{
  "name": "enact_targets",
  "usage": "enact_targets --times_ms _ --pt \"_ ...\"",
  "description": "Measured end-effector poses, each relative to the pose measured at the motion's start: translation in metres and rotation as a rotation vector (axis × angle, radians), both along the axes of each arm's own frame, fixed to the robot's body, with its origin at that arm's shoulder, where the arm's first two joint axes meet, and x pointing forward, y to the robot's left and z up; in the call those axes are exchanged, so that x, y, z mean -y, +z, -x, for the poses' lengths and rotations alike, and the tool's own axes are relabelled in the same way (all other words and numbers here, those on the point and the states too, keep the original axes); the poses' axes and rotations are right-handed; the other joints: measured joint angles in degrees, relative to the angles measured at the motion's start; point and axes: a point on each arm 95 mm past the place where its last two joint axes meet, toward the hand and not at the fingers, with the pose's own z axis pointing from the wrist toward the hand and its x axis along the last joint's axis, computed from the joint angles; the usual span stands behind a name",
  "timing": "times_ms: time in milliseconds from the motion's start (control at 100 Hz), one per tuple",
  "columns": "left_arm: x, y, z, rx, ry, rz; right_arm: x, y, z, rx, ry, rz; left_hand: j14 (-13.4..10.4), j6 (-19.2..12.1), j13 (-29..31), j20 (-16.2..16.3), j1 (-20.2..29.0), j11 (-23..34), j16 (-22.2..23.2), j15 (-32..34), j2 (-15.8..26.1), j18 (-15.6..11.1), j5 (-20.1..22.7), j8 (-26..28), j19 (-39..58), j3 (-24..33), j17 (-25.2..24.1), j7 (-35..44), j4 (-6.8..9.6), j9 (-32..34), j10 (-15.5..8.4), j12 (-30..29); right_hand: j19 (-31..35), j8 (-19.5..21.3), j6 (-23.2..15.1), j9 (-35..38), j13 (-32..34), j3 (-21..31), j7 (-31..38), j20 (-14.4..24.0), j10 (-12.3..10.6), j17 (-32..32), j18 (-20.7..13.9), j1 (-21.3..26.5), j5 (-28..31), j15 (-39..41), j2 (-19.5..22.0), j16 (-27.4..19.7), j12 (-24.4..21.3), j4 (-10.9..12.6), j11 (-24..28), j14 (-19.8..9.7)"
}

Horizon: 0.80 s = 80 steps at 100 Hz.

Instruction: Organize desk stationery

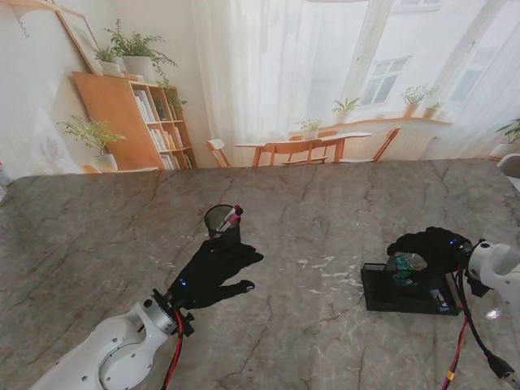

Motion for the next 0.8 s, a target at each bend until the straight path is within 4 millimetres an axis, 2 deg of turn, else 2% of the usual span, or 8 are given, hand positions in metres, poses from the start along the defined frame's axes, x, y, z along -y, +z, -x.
enact_targets --times_ms 10,130,200,390,410,710,800 --pt "0.0 0.0 0.0 0.0 0.0 0.0 0.0 0.0 0.0 0.0 0.0 -0.001 0.0 0.0 0.0 0.0 0.0 0.0 0.0 0.0 0.0 0.0 0.0 0.0 0.0 0.0 0.0 0.0 0.0 0.0 0.0 0.0 0.0 0.0 0.0 0.0 -0.2 -0.2 -0.1 0.0 0.1 -0.2 0.1 -0.1 0.0 -0.3 0.2 0.0 0.0 0.5 0.0 0.0" --pt "0.0 0.0 0.0 0.001 0.0 0.001 -0.002 0.005 -0.004 0.0 -0.004 -0.007 0.0 0.0 0.5 0.0 0.0 0.0 0.0 0.0 0.0 0.0 0.0 0.0 0.0 0.0 0.0 0.0 0.0 0.0 0.0 0.0 -0.6 0.5 0.0 -1.0 -0.8 -3.2 -1.6 0.0 0.8 -1.4 0.7 -1.8 -1.1 -1.0 3.2 0.0 0.0 0.5 -1.5 0.6" --pt "0.0 0.0 0.0 0.001 0.0 0.001 -0.003 0.008 -0.006 -0.001 -0.005 -0.009 0.0 0.0 0.5 0.0 0.0 0.0 0.0 0.0 0.0 0.0 0.0 0.0 0.0 0.0 0.0 0.0 0.0 0.0 0.0 0.0 -0.7 0.6 1.7 -1.3 -1.3 -5.9 -2.8 0.0 1.3 -2.0 0.8 -2.4 -1.1 -1.8 4.6 0.0 0.0 0.5 -2.3 0.7" --pt "-0.001 0.001 0.001 0.003 0.001 0.003 -0.007 0.02 -0.012 0.024 -0.019 -0.05 0.0 0.0 0.6 0.0 0.0 0.0 0.0 0.0 0.0 0.0 0.0 0.0 0.0 0.0 0.0 0.0 0.0 0.0 0.0 0.0 -1.9 0.6 3.9 -1.5 -1.4 -7.6 -3.6 0.1 2.1 -3.4 1.4 -5.9 -2.4 -2.7 9.1 0.0 0.0 0.6 -4.4 1.5" --pt "-0.001 0.001 0.001 0.003 0.001 0.003 -0.008 0.022 -0.013 0.027 -0.018 -0.053 0.0 0.0 0.5 0.0 0.0 0.0 0.0 0.0 0.0 0.0 0.0 0.0 0.0 0.0 0.0 0.0 0.0 0.0 0.0 0.0 -2.0 0.6 3.9 -1.5 -1.4 -7.6 -3.8 0.1 2.1 -3.4 1.4 -5.9 -2.5 -2.7 9.8 0.0 0.0 1.2 -4.4 1.5" --pt "-0.002 0.002 0.001 0.009 0.006 0.007 -0.019 0.043 -0.02 0.074 -0.008 -0.113 0.0 0.0 0.5 0.0 0.0 0.0 0.0 0.0 0.0 0.0 0.0 0.0 0.0 0.0 0.0 0.0 0.0 0.0 0.0 0.0 -2.7 0.6 4.0 -0.2 -2.1 -8.7 -4.1 0.7 2.8 -4.1 2.0 -6.5 -1.6 -4.8 10.6 0.0 0.0 1.7 -5.9 1.9" --pt "-0.002 0.002 0.002 0.011 0.007 0.008 -0.025 0.049 -0.023 0.102 -0.043 -0.175 0.0 0.0 0.5 0.0 0.0 0.0 0.0 0.0 0.0 0.0 0.0 0.0 0.0 0.0 0.0 0.0 0.0 0.0 0.0 0.0 -3.4 0.7 4.0 0.2 -2.1 -8.4 -4.1 0.7 3.1 -4.2 2.2 -6.6 -1.4 -4.8 12.0 0.0 0.0 1.7 -5.9 2.3"
